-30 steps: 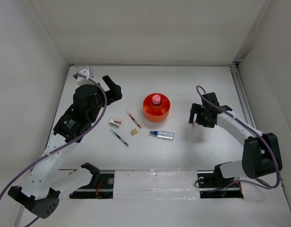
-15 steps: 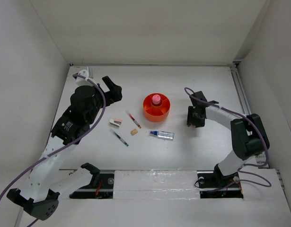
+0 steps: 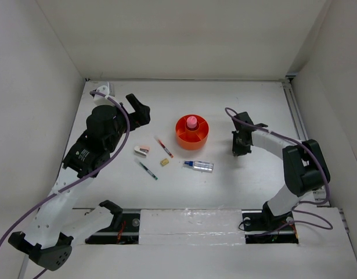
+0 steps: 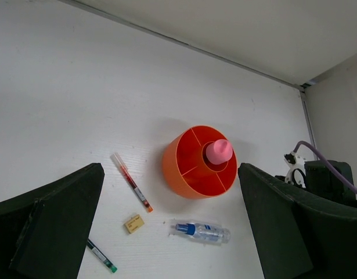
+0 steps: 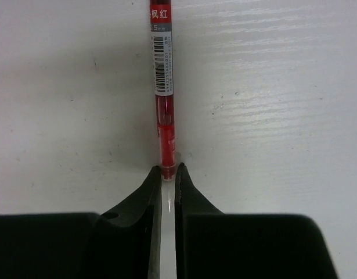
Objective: Sort the stationery into containers
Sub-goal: Pick up the pen from the center of the board, then place the pen in the storage box.
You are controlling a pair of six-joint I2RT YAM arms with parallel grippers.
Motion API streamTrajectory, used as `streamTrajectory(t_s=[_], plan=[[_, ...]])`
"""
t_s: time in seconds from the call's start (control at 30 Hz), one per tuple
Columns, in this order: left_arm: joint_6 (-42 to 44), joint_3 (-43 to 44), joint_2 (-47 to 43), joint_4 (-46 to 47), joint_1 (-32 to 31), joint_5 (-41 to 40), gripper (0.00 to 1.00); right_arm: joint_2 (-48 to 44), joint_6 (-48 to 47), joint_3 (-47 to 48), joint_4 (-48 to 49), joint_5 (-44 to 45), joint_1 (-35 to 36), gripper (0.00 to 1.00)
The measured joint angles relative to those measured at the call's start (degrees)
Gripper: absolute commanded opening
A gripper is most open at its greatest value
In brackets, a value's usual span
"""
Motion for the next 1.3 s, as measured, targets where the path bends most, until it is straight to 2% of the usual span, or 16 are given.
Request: streamTrajectory(t_s=[0.17, 0.3, 0.47, 0.7, 0.83, 1.0, 1.23, 1.3], plan=[[0.04, 0.0, 0.37, 0.31, 0.02, 1.99, 1.0, -1.46, -0.02, -0.68, 0.22, -0.13, 0.61, 0.0], [0.13, -0.33, 1.64, 2.38, 0.02, 6.91, 1.0, -9.86, -0.2, -2.64, 0.26, -1.09, 3.08, 0.0], [0.46, -2.49, 3.17, 7.91, 0.02, 17.81, 1.0, -23.91, -1.09, -3.26, 1.81, -6.99, 6.12, 0.0], [-1.49, -7.02, 5.31, 19.04, 0.02, 34.45, 1.0, -35.26, -1.68, -3.72, 8.13, -14.23, 15.67, 0.0], [-3.65, -10.56, 5.53, 25.46, 0.02, 41.09, 1.0, -36.09, -1.27, -3.48, 10.75, -16.24, 19.32, 0.0], [-5.09, -12.72, 6.36, 30.75, 0.0, 44.98, 1.0, -34.4, -0.74, -2.08, 12.0, -18.16, 23.28, 0.0], [-5.97, -13.62, 6.88, 33.16, 0.0, 46.71, 0.91, -32.26, 0.26, 1.03, 15.17, -18.73, 29.42, 0.0], [-6.05, -13.62, 6.99, 33.22, 0.0, 46.95, 0.84, -31.85, 0.48, 2.01, 15.8, -18.71, 30.77, 0.0]])
